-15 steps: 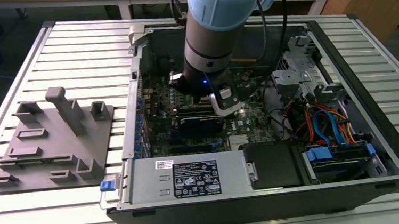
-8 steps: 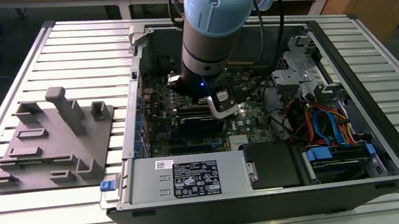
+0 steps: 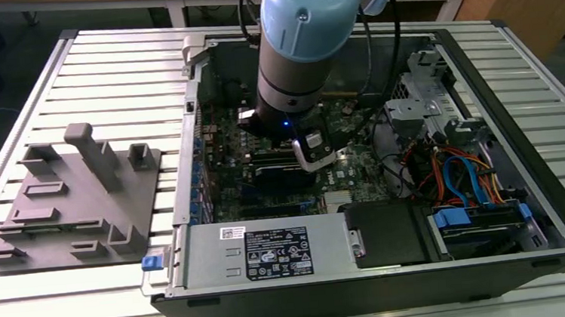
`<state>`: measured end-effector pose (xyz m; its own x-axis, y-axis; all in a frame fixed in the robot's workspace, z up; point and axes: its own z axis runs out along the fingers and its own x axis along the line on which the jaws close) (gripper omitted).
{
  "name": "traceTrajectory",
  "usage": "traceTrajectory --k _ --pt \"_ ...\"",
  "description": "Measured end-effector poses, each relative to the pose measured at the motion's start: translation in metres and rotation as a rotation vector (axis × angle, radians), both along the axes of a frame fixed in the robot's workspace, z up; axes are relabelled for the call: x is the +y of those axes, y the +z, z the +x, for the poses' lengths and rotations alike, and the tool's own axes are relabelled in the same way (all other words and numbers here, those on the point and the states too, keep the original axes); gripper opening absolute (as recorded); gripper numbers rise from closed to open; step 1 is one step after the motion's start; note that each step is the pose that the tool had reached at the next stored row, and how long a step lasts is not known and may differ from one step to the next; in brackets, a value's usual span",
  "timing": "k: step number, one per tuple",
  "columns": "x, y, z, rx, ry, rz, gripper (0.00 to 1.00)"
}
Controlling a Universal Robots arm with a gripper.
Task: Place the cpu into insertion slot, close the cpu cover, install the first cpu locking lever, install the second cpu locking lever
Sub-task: 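Install the second cpu locking lever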
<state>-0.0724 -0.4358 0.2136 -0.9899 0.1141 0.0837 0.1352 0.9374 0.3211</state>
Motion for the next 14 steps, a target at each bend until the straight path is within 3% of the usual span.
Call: traceTrajectory --k 14 --pt "-0.0010 -0.0021 0.0000 -0.0001 0.000 0.0075 0.10"
